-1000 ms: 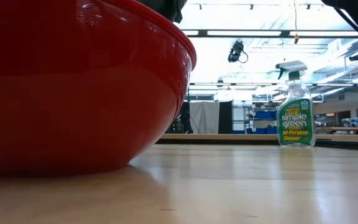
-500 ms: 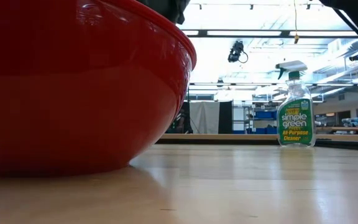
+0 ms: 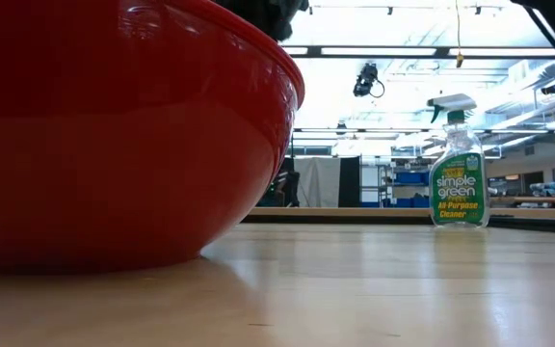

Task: Nest bowls inside each other
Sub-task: Stack the extra small pink bowl on top of the small blue bowl

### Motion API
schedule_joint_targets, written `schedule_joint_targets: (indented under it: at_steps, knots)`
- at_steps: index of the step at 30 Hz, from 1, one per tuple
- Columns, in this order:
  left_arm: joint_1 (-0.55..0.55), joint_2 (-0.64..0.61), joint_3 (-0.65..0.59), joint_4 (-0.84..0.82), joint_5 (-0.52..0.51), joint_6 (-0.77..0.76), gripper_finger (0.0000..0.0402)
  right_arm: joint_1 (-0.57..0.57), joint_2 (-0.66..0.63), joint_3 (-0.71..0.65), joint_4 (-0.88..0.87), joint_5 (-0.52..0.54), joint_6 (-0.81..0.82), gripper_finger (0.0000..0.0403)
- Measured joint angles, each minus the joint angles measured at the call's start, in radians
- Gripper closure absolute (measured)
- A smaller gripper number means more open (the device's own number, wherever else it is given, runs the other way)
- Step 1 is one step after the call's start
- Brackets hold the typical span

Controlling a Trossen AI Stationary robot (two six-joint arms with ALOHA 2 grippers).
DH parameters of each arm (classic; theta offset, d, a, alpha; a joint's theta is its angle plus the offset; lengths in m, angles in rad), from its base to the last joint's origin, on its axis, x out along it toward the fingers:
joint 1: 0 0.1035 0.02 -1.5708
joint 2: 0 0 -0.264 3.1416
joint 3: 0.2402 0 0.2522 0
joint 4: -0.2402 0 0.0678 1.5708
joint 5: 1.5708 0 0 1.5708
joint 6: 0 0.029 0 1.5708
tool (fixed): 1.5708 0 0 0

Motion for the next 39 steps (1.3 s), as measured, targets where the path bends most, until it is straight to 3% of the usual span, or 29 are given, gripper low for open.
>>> schedule_joint_targets:
  at_steps: [6,10,15,25,36,39]
  knots:
    - [0.0,0.0,0.0,0.0,0.0,0.0,0.0143,0.023,0.003,0.0,0.035,0.011,-0.237,0.027]
    - [0.0,0.0,0.0,0.005,-0.007,0.0,0.0143,0.05,0.049,0.0,0.087,-0.051,-0.394,0.027]
    - [0.0,0.001,0.0,0.034,-0.014,0.0,0.0143,0.066,0.088,-0.001,0.138,-0.038,-0.48,0.027]
    - [0.0,0.001,0.0,0.066,-0.015,-0.023,0.0143,0.064,0.185,-0.002,0.092,-0.03,-0.454,0.027]
    - [0.0,-0.001,0.0,0.067,-0.007,-0.052,0.0143,0.064,0.063,0.0,0.093,0.064,-0.35,0.027]
    - [0.0,-0.005,0.0,0.067,0.026,-0.054,0.0143,0.057,0.02,-0.001,0.049,0.119,-0.243,0.027]
